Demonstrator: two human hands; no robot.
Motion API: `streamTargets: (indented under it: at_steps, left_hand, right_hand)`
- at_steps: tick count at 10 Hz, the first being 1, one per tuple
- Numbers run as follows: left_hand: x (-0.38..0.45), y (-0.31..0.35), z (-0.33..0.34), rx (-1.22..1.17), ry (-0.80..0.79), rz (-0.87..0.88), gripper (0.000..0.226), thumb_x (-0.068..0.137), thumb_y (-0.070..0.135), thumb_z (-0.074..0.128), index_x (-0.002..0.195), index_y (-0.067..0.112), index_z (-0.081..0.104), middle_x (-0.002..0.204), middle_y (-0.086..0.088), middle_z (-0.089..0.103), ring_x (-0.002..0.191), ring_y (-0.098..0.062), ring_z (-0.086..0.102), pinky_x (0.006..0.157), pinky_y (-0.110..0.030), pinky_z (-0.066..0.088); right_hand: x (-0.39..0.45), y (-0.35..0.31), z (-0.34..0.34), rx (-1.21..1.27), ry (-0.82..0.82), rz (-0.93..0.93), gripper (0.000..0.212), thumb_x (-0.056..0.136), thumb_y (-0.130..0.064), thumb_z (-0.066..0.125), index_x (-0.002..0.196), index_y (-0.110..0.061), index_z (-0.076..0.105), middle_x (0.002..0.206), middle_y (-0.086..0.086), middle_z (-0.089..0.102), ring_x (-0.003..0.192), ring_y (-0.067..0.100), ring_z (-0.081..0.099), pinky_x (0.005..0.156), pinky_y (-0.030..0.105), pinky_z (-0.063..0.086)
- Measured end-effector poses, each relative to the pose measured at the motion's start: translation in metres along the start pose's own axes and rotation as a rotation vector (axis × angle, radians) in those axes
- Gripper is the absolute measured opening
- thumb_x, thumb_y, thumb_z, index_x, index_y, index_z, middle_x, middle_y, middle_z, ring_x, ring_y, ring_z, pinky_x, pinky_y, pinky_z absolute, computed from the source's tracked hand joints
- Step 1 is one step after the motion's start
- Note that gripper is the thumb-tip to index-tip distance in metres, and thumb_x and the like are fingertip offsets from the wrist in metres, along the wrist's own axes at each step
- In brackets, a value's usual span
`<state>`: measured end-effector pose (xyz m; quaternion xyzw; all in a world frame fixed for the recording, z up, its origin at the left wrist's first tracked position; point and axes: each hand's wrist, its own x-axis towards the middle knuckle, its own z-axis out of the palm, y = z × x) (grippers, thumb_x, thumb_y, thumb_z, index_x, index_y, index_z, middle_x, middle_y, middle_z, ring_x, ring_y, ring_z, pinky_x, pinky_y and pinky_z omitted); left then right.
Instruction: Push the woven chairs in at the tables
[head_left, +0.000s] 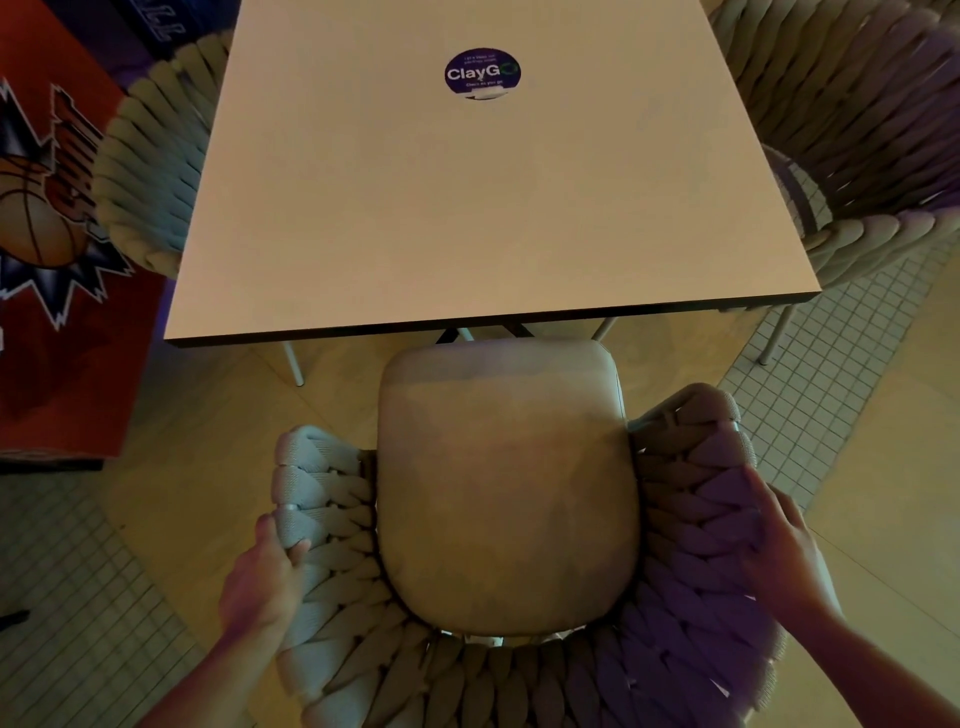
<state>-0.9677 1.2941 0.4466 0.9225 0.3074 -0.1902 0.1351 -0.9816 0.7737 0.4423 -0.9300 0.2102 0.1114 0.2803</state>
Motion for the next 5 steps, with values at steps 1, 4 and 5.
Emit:
streamTargets:
  at_steps: [1,4,5]
  left_hand:
    - [-0.003,0.005,-0.003,-0.019,-0.042,-0.035,0.044,0.092,0.034,0.053,0.129,0.015,0.039,0.094,-0.023,0.070,0.085,-0.041,0.066,0.062,-0.039,0.048]
    - [-0.020,0.012,-0.042,-0.323,-0.208,-0.008,0.061,0.089,0.047,0.052,0.141,0.018,0.039,0.138,-0.012,0.053,0.121,-0.031,0.053,0.097,-0.044,0.045]
    - [-0.033,0.004,-0.060,-0.355,-0.117,0.023,0.065,0.087,0.058,0.047,0.140,0.022,0.040,0.139,-0.012,0.050,0.123,-0.028,0.051,0.093,-0.038,0.044]
  right_hand:
    - [-0.001,-0.006,-0.002,0.007,-0.010,0.027,0.098,0.066,0.003,0.061,0.144,-0.043,0.024,0.134,-0.006,0.044,0.095,0.017,0.053,0.070,0.033,0.043]
    - [-0.029,-0.079,0.019,-0.012,0.001,-0.047,0.064,0.082,-0.023,0.067,0.140,-0.018,0.043,0.146,0.011,0.042,0.129,0.035,0.041,0.103,0.047,0.039]
    - [-0.036,-0.118,0.033,0.053,-0.167,-0.150,0.060,0.084,-0.023,0.065,0.139,-0.015,0.044,0.140,0.012,0.049,0.127,0.032,0.048,0.101,0.039,0.040]
